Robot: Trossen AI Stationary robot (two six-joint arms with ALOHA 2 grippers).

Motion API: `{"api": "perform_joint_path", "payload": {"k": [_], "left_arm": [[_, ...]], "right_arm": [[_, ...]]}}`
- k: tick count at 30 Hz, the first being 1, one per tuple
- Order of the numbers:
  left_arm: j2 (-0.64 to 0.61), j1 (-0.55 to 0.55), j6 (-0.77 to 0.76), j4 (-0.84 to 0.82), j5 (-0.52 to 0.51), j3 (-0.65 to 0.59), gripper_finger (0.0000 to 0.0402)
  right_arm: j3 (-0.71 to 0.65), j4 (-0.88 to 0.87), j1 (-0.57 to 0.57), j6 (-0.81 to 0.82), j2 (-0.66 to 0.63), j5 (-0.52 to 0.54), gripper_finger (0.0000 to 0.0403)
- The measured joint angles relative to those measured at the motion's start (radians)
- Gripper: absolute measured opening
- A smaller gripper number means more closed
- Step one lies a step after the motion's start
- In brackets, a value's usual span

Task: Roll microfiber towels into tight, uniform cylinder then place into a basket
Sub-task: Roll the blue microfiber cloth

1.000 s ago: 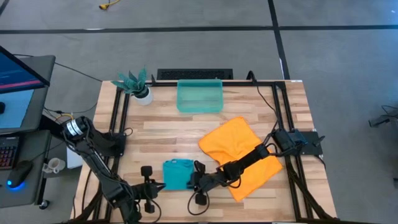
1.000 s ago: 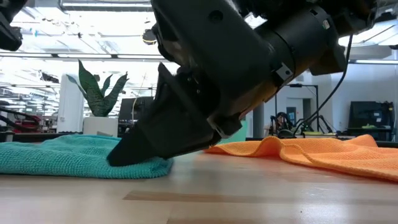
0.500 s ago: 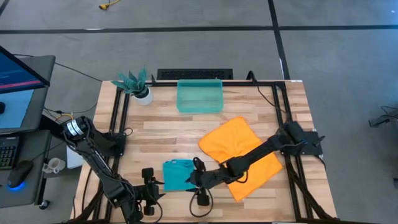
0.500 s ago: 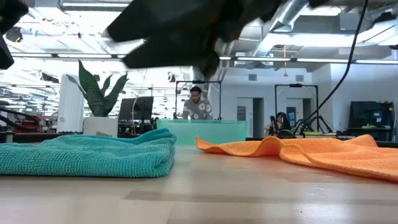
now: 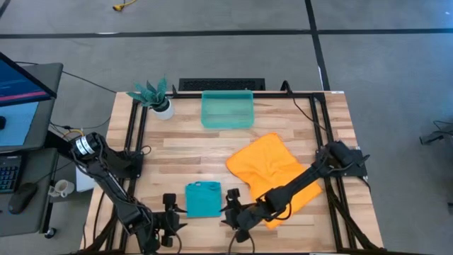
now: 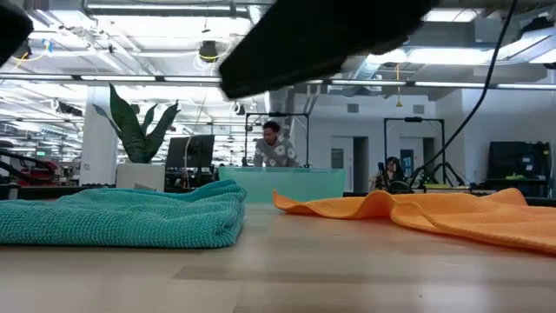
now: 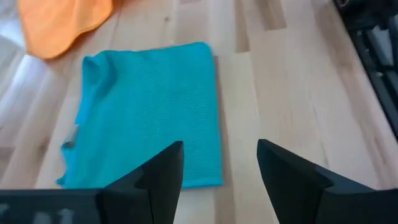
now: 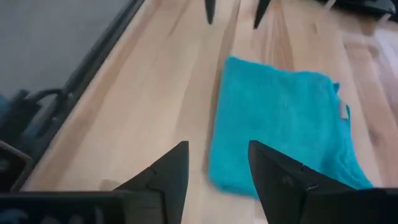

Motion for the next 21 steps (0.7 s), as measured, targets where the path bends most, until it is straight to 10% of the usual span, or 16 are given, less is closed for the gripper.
{"api": "perform_joint_path", "payload": {"k": [21], "left_arm": [[0.167, 0.056, 0.117, 0.305, 0.01, -0.095, 0.0196]], "right_arm": [[0.021, 0.079, -0.021, -0.031, 0.154, -0.007, 0.0181]]}}
